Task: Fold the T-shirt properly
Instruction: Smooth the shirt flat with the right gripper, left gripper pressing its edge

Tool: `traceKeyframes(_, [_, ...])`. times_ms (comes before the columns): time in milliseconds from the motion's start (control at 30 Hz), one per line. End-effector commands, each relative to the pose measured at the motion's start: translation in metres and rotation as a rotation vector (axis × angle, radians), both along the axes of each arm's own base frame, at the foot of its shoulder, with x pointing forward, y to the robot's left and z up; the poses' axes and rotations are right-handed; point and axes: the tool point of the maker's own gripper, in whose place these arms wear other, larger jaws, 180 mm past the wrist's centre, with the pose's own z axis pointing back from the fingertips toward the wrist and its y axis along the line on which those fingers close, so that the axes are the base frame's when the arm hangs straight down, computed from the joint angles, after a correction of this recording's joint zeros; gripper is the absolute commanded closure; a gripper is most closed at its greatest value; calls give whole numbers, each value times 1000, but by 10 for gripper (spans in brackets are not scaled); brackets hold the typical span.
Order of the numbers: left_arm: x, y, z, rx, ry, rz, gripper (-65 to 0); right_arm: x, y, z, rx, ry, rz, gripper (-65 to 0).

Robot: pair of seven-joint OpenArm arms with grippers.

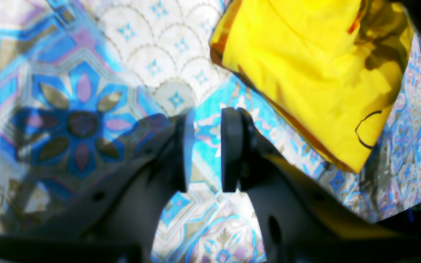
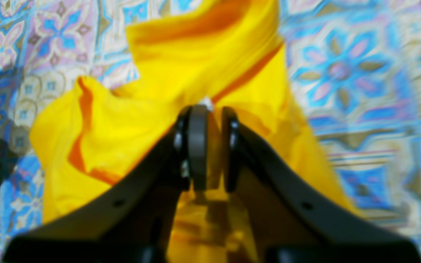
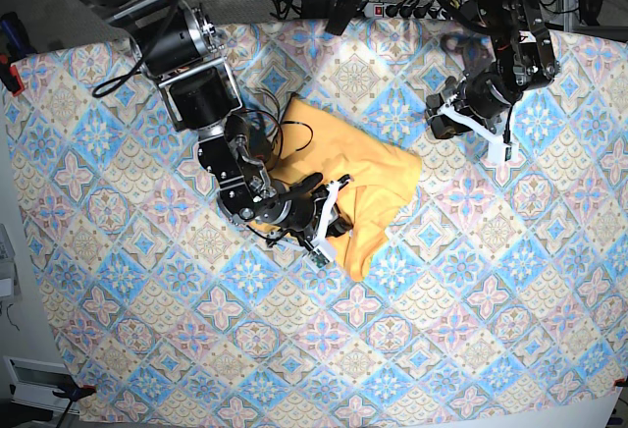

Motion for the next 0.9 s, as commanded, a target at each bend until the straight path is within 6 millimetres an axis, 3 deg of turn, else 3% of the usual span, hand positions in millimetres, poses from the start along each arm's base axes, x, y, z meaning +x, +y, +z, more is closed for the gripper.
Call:
traceKeyframes(0, [7, 1, 8, 0, -36, 0, -132, 10, 21, 18, 53, -45, 20, -72])
traceKeyframes(67, [6, 1, 8, 0, -35, 0, -132, -4, 35, 7, 54, -19, 57, -72])
traceKeyframes(300, [7, 1, 8, 0, -36, 0, -132, -28, 80, 5, 47, -25, 189, -72])
traceKeyframes(600, [5, 1, 7, -1, -30, -1, -132, -11, 80, 19, 40, -66, 191, -72])
traceKeyframes(867, [1, 1, 5, -1, -21, -2, -132, 19, 9, 2, -82, -75, 127, -72])
